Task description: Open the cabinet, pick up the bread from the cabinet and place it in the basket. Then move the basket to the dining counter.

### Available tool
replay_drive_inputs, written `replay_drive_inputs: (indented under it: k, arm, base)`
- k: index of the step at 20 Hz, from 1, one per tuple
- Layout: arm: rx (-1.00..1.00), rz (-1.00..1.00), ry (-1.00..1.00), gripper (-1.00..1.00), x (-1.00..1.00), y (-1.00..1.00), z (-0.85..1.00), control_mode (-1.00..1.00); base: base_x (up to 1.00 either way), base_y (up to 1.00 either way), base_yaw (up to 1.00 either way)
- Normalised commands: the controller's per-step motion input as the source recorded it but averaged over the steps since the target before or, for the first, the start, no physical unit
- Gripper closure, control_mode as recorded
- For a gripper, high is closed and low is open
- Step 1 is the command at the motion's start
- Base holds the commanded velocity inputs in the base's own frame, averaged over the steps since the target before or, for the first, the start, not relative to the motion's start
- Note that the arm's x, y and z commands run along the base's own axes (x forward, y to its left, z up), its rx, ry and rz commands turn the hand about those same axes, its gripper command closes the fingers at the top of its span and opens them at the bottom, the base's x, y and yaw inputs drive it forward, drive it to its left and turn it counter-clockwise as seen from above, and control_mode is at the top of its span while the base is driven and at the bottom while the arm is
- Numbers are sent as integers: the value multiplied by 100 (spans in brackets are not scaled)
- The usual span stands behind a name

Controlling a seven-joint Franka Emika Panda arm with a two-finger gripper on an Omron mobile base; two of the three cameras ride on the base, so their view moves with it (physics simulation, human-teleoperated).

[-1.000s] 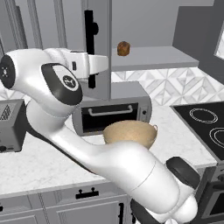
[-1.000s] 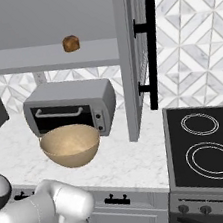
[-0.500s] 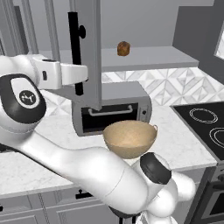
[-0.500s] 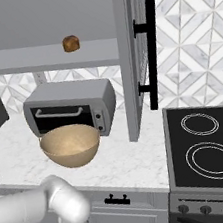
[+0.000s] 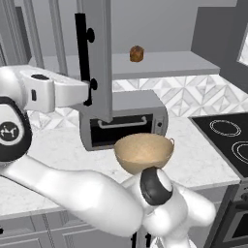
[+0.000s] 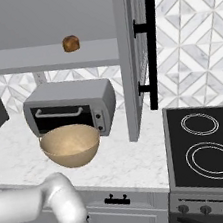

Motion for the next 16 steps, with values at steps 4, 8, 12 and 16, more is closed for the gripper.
replay_drive_inputs:
  k: [4, 8, 12, 16]
  arm:
    - [11, 38, -16, -100, -100, -74, -8, -100]
    - [28, 51, -10, -100, -100, -99, -2, -100]
    - [32, 51, -5, -100, -100, -84, 0, -100]
    - [52, 22, 34, -100, -39, -51, 18, -100]
  base:
    - [0, 0, 0]
    - [0, 0, 0]
    - [0, 0, 0]
    - [0, 0, 0]
